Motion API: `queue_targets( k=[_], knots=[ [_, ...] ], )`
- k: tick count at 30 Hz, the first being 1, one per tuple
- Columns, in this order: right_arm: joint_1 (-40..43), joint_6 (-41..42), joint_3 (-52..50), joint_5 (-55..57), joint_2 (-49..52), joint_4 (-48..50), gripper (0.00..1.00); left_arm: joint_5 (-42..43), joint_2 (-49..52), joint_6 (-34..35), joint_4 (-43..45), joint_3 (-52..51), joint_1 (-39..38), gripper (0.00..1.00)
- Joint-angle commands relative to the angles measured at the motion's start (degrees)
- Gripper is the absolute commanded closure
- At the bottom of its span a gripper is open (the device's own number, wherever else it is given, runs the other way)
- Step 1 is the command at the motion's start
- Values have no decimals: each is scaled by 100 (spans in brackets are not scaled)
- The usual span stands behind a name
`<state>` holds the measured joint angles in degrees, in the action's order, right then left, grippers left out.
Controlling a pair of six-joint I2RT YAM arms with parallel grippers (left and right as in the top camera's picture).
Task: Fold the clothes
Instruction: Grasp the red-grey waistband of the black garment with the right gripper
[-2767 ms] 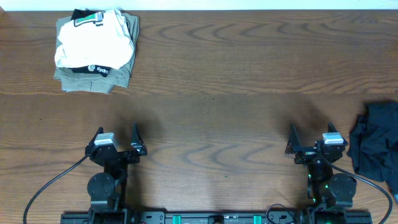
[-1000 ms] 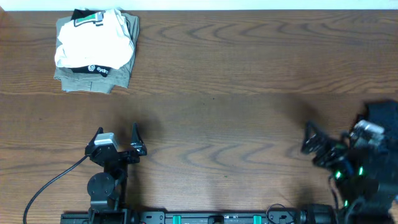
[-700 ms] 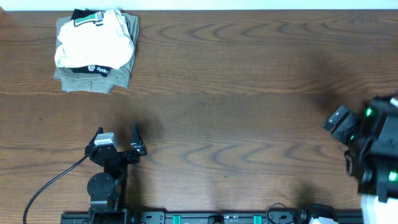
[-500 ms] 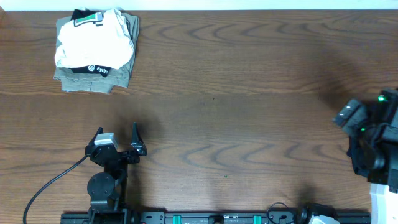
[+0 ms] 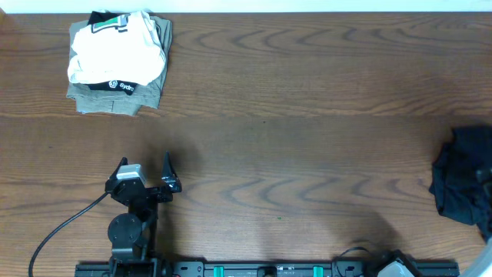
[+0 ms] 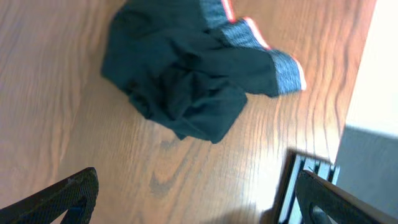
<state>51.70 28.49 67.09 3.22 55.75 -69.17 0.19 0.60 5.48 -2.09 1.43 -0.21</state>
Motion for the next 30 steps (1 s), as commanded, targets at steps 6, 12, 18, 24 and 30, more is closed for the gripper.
queue_targets(
  k=[6, 12, 18, 24, 30],
  knots=[
    [782, 651, -835, -509, 385, 835, 1, -109, -37, -96, -203, -120, 20, 2],
    [791, 800, -1021, -564, 1012, 1663, 1, -109, -37, -96, -203, -120, 20, 2],
    [798, 1294, -1021, -92, 1805, 2087, 1, -109, -37, -96, -203, -120, 20, 2],
    [949, 1399, -1021, 260, 2448, 2352, 1, -109, -37, -96, -203, -120, 20, 2],
    [1137, 612, -1021, 280, 2540, 2841, 1, -109, -37, -96, -203, -120, 20, 2]
  ],
)
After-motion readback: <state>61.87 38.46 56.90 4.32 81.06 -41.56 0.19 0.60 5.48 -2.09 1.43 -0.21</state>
